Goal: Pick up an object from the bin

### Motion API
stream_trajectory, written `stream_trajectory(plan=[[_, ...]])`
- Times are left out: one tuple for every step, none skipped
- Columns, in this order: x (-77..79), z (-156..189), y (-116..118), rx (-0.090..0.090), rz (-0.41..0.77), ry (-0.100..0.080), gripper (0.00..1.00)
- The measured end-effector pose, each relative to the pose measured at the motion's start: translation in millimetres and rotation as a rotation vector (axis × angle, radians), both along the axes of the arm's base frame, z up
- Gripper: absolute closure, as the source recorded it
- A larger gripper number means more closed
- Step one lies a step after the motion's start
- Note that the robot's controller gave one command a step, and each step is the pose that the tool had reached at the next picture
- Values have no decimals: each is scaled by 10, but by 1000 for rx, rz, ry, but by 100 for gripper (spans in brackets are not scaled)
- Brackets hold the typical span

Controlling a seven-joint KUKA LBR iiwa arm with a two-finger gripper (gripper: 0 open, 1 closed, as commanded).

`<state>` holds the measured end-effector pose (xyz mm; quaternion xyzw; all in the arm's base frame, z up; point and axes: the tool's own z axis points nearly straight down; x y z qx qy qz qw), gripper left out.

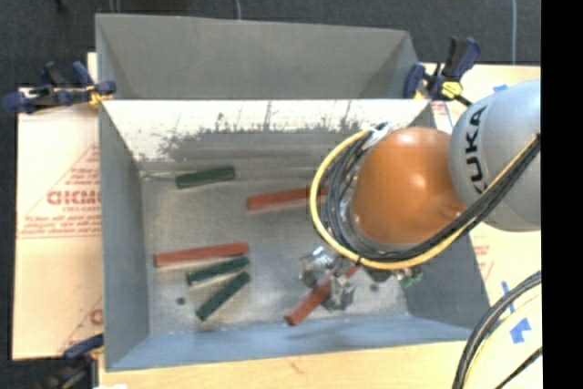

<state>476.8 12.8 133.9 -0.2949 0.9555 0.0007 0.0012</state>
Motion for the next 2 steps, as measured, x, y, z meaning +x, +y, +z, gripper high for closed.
stream_trajectory(plan=[[0,0,1,0,0,0,100],[244,852,110,0,5,-1,100]])
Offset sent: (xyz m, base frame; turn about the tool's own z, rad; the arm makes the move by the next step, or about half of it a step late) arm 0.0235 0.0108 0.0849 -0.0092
